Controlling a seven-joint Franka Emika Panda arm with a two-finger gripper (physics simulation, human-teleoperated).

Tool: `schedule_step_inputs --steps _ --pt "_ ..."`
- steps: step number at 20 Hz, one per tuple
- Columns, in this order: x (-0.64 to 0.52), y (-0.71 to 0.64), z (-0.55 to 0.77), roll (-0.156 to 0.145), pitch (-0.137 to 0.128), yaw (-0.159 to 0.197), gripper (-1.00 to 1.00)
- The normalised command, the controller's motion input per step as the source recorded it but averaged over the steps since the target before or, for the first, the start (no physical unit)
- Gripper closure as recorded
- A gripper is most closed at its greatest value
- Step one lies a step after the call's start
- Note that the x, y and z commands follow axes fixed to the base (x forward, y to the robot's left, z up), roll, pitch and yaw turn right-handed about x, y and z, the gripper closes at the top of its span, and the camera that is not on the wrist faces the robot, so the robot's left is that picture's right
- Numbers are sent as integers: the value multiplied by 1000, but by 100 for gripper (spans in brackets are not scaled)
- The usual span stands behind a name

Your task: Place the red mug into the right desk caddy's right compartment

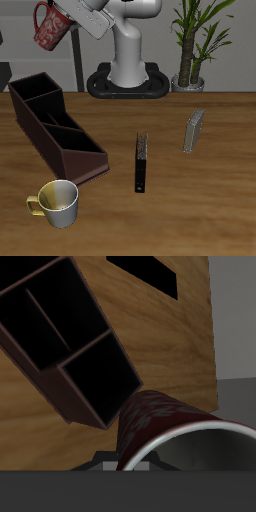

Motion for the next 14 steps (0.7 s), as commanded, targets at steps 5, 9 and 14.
schedule_step_inputs --steps 5,9,14 --pt "11 -512 112 -2 3 7 100" --pt "112 -621 243 -5 -39 46 100" --pt "125 -380 77 -45 -1 -46 100"
